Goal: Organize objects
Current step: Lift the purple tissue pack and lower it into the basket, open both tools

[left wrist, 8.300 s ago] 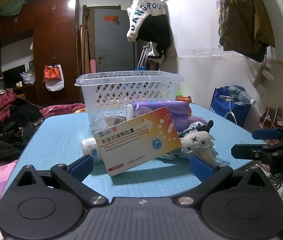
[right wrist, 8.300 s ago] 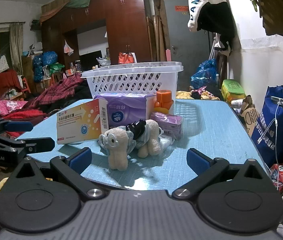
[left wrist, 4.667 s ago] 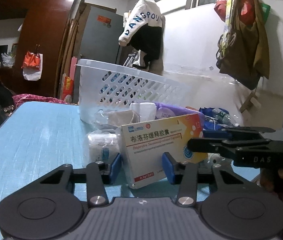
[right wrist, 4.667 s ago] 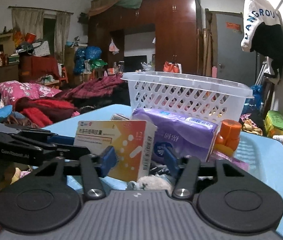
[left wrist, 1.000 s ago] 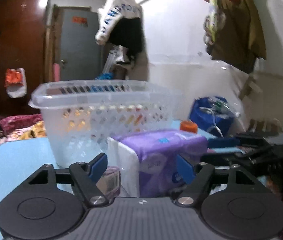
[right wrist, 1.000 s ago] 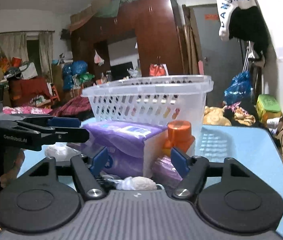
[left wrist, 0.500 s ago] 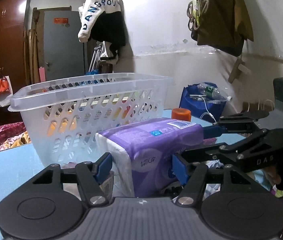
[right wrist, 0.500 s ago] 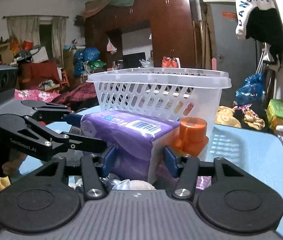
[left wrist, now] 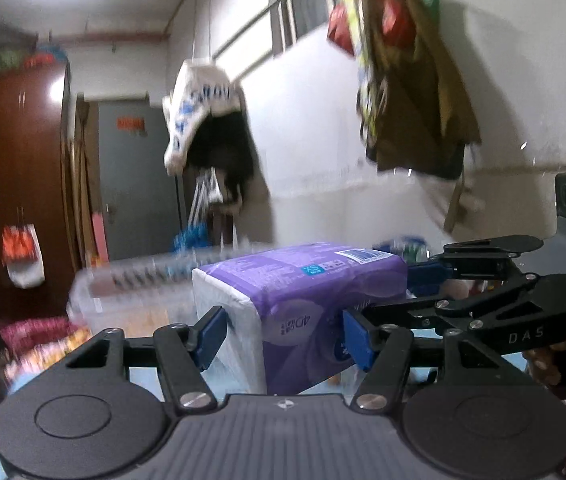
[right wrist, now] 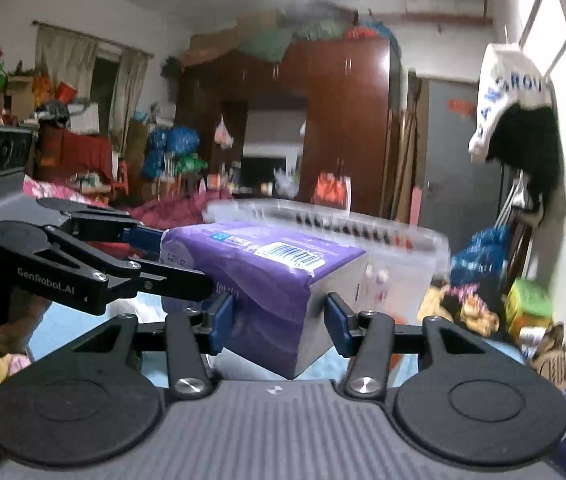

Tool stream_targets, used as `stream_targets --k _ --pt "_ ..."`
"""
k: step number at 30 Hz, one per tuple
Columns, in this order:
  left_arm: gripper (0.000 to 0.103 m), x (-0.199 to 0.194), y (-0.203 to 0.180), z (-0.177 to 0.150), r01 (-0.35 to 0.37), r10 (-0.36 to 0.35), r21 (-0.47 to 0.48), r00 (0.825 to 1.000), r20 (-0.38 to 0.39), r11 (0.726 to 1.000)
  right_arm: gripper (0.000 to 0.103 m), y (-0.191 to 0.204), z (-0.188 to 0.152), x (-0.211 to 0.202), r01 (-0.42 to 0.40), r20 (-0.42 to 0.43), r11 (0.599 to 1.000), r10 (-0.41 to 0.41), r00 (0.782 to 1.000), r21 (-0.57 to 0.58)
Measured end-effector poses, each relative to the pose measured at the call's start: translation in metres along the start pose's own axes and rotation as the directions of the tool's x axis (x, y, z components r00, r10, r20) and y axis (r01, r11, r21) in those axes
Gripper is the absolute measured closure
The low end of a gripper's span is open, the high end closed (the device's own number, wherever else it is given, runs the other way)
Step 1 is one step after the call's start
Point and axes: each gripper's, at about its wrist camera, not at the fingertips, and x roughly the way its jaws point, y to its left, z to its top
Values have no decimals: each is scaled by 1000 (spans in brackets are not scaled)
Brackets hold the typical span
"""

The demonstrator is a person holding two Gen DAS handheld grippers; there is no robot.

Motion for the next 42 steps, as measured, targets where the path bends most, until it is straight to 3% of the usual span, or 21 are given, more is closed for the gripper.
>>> stream_targets --k 5,13,22,26,40,42 --pt "37 -1 6 58 -30 27 48 998 62 998 51 -6 50 1 19 65 999 -17 998 -41" --pt "37 52 37 112 -57 55 47 998 27 997 51 -43 101 47 34 63 999 -33 997 -13" --pt "37 143 88 75 -48 29 -103 985 -172 994 51 -87 65 130 42 -133 992 -26 991 118" --pt "38 160 92 62 -73 50 -98 974 -223 992 51 -91 51 144 56 -187 988 -28 982 143" --pt "38 177 108 49 -104 60 -162 966 -252 981 52 -98 42 159 64 -218 983 -26 976 170" --pt "38 178 105 49 -140 101 -150 965 -241 979 52 -98 43 160 71 -217 983 -32 976 172"
